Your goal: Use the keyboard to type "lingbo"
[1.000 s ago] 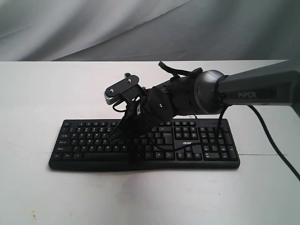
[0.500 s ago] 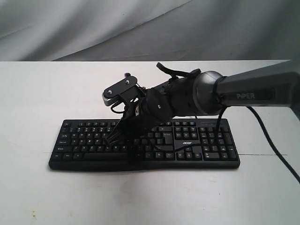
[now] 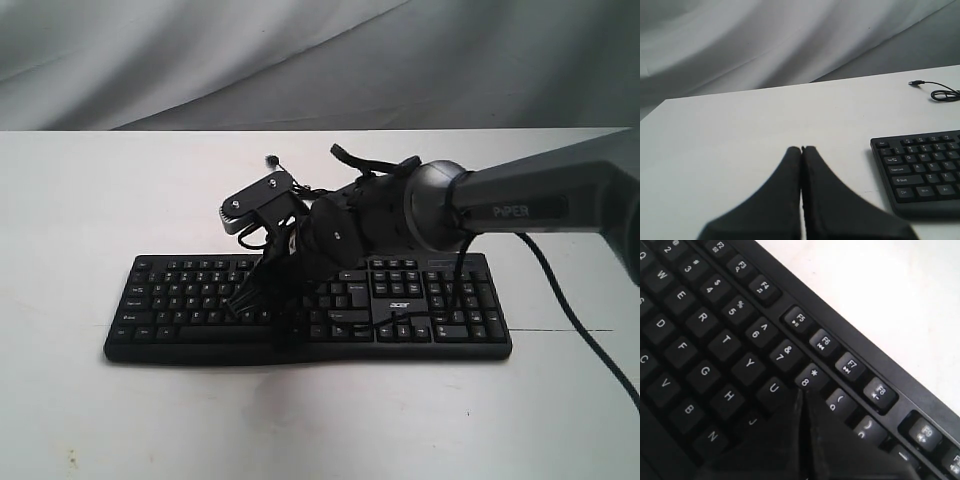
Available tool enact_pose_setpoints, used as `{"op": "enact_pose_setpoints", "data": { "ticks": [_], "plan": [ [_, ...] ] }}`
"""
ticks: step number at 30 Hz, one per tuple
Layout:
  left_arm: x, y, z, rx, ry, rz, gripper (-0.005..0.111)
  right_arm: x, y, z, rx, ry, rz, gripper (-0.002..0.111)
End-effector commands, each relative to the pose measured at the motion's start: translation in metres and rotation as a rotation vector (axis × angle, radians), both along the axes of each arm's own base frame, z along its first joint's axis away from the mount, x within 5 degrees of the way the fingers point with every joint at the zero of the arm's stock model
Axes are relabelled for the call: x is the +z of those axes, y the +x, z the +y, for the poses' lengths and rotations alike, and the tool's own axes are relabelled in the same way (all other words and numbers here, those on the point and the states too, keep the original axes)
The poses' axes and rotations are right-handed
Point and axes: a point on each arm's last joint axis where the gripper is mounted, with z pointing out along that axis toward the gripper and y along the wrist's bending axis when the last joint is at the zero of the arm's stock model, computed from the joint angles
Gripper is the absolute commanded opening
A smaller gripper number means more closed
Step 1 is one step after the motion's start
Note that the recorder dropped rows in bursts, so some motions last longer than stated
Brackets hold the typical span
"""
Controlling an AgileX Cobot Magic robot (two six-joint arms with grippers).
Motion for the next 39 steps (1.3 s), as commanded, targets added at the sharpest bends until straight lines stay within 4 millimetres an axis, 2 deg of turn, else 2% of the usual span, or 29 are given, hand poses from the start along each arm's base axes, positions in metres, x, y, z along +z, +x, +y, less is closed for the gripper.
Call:
{"op": "enact_pose_setpoints", "data": {
  "ticks": [1, 10, 14, 23, 30, 39],
  "plan": [
    [0.0, 0.0, -0.001, -0.008, -0.005, -0.01, 0.0, 0.001, 0.0, 0.001, 0.004, -0.005, 0.002, 0.0],
    [0.0, 0.0, -0.001, -0.008, -0.005, -0.01, 0.0, 0.028, -0.001, -0.002, 0.007, 0.018, -0.028, 0.0],
    [0.0, 0.0, -0.001, -0.008, -0.005, -0.01, 0.0, 0.035, -0.01, 0.004, 0.032, 0.013, -0.02, 0.0],
    [0.0, 0.0, -0.001, -0.008, -0.005, -0.01, 0.0, 0.036, -0.035, 0.029, 0.099, 0.028, -0.014, 0.0],
    [0.0, 0.0, -0.001, -0.008, -0.005, -0.01, 0.0, 0.016, -0.034, 0.029, 0.092, 0.001, 0.02, 0.0],
    [0.0, 0.0, -0.001, -0.008, -0.005, -0.01, 0.0, 0.014, -0.028, 0.024, 0.081, -0.005, 0.013, 0.0]
  ]
}}
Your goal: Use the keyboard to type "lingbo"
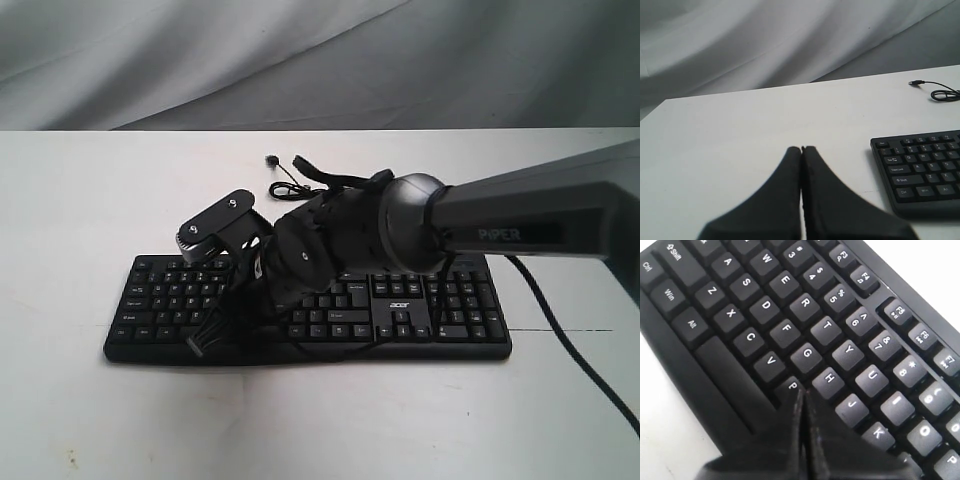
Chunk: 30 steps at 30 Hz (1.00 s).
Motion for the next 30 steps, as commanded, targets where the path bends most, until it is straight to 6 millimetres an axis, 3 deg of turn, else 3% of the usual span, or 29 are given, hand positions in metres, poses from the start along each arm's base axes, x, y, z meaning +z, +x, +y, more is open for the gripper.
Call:
{"op": "enact_pose_setpoints", "data": {
  "ticks": [1, 16, 25, 30],
  "plan": [
    [0.0, 0.0, -0.001, -0.008, -0.005, -0.01, 0.0, 0.002, 0.007, -0.004, -0.017, 0.009, -0.014, 0.0],
    [0.0, 0.0, -0.001, -0.008, -0.005, -0.01, 0.0, 0.002, 0.009, -0.006, -0.019, 0.005, -0.018, 0.0],
    [0.0, 0.0, -0.001, -0.008, -0.005, -0.01, 0.0, -0.013, 0.009, -0.005, -0.017, -0.014, 0.001, 0.0],
    [0.0, 0.0, -0.001, -0.008, -0.005, -0.01, 0.0, -0.012, 0.01, -0.006, -0.015, -0.019, -0.002, 0.0]
  ]
}}
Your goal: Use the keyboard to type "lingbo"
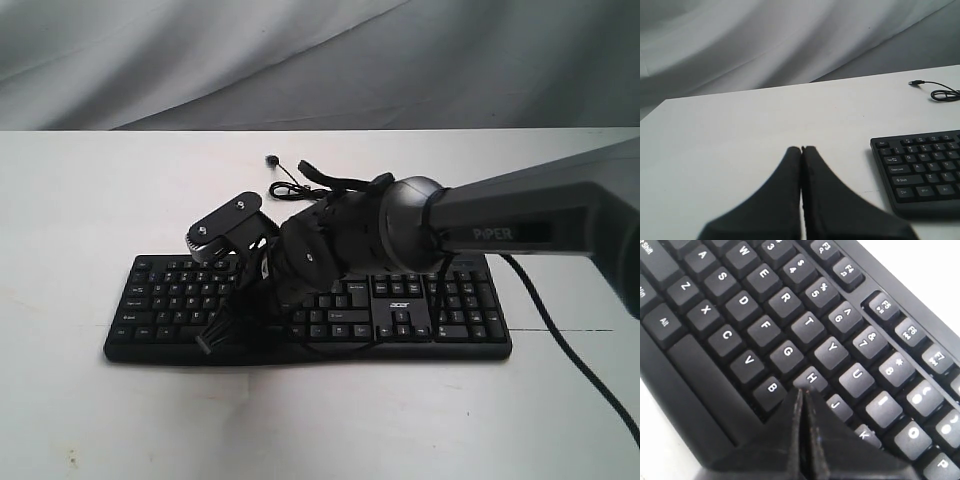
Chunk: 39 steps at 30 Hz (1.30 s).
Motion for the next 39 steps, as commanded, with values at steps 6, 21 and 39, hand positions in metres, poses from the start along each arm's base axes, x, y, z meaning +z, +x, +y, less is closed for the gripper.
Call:
{"op": "enact_pose_setpoints", "data": {
  "ticks": [6, 21, 39],
  "plan": [
    [0.0, 0.0, -0.001, -0.008, -0.005, -0.01, 0.0, 0.007, 0.002, -0.002, 0.007, -0.008, -0.016, 0.0],
    [0.0, 0.0, -0.001, -0.008, -0.005, -0.01, 0.0, 0.034, 0.018, 0.011, 0.02, 0.013, -0.061, 0.0],
    [0.0, 0.0, -0.001, -0.008, -0.005, -0.01, 0.0, 0.014, 0.015, 0.031, 0.045, -0.005, -0.024, 0.0]
  ]
}}
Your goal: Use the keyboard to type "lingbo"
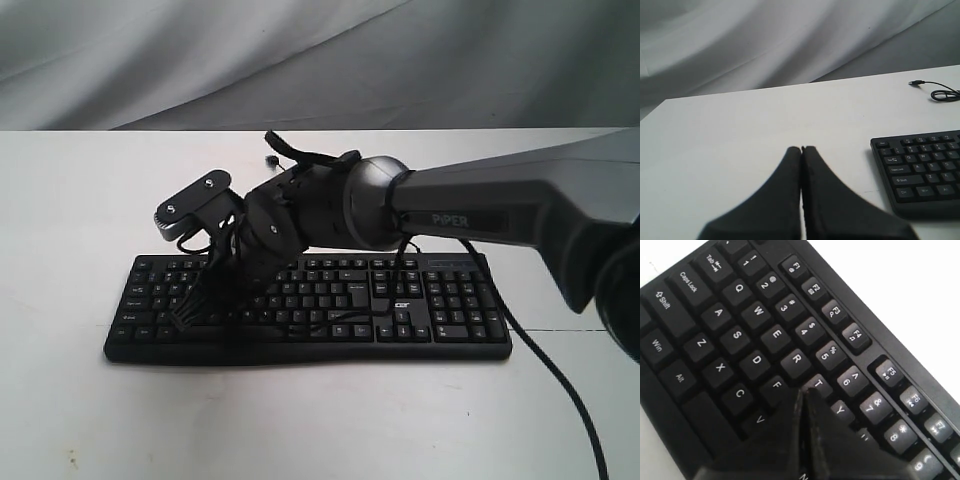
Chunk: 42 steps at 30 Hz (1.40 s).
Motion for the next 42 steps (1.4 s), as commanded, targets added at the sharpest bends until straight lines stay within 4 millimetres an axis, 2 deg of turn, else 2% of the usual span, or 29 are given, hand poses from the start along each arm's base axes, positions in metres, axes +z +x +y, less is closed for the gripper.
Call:
{"op": "enact_pose_setpoints", "data": {
  "ticks": [1, 16, 24, 33, 37, 42],
  "plan": [
    [0.0, 0.0, -0.001, -0.008, -0.005, -0.01, 0.0, -0.002, -0.001, 0.003, 0.003, 0.002, 0.001, 0.0],
    [0.0, 0.0, -0.001, -0.008, -0.005, -0.01, 0.0, -0.001, 0.001, 0.003, 0.003, 0.006, -0.01, 0.0],
    [0.0, 0.0, -0.001, -0.008, -0.005, -0.01, 0.0, -0.017, 0.004, 0.002, 0.001, -0.006, -0.004, 0.0],
    [0.0, 0.0, -0.001, -0.008, -0.005, -0.01, 0.0, -0.016, 0.006, -0.001, -0.002, -0.014, -0.004, 0.0],
    [0.0, 0.0, -0.001, -0.008, -0.005, -0.01, 0.0, -0.01, 0.007, -0.002, -0.003, -0.008, -0.013, 0.0],
    [0.0, 0.0, -0.001, -0.008, -0.005, -0.01, 0.0, 0.011, 0.009, -0.005, -0.009, 0.017, -0.043, 0.0]
  ]
}}
